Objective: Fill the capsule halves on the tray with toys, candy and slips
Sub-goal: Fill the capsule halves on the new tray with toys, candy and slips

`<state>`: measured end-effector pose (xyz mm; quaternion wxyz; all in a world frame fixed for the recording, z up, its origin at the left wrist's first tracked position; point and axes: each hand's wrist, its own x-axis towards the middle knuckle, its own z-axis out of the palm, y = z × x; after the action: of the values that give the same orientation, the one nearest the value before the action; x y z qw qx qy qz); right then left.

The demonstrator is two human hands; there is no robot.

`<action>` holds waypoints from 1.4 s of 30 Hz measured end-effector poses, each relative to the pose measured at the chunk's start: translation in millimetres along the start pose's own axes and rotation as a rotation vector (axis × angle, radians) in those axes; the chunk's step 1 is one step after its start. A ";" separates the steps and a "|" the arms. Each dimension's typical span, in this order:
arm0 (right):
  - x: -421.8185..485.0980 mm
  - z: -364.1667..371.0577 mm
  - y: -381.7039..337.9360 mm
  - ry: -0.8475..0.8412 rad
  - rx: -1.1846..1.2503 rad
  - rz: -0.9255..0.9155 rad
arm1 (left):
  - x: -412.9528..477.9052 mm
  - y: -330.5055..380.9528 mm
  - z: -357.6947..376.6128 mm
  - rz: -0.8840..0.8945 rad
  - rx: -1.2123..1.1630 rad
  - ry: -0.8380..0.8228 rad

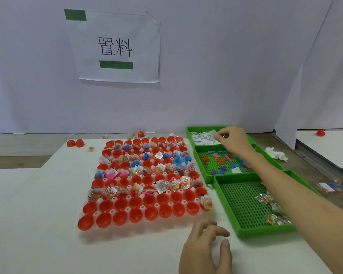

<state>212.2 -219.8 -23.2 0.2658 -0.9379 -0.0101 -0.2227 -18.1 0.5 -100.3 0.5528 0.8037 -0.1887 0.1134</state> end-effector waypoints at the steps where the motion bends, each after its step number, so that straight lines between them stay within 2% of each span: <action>1: -3.1 -4.2 -1.3 -0.031 0.038 0.021 | 0.1 -0.3 0.2 0.005 0.004 -0.002; 5: -19.5 -12.4 -2.3 -0.343 -0.093 0.081 | 0.4 -1.8 2.1 0.018 0.033 0.005; 7: -26.7 -11.2 0.0 -0.412 -0.197 0.078 | 0.1 -1.8 2.6 0.018 0.042 0.001; 10: -34.6 -6.1 -0.7 -0.378 -0.268 0.072 | 0.1 -1.7 2.7 0.014 0.039 -0.005; 18: -48.7 -7.4 4.3 -0.254 -0.152 0.132 | -0.1 0.7 1.1 -0.017 0.032 -0.018; 29: -56.1 -13.8 0.0 -0.295 -0.171 0.181 | 0.0 3.8 -1.1 -0.025 -0.006 -0.021; 35: -62.6 -15.5 3.1 -0.275 -0.061 0.221 | 0.1 4.2 -0.7 -0.020 -0.008 -0.019; 42: -66.2 -15.7 0.1 -0.289 -0.057 0.188 | -1.0 10.4 -2.2 -0.044 -0.024 0.000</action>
<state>146.1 -221.3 -39.3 0.2546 -0.9641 0.0461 -0.0597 -23.4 -0.5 -91.1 0.5647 0.8010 -0.1721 0.0990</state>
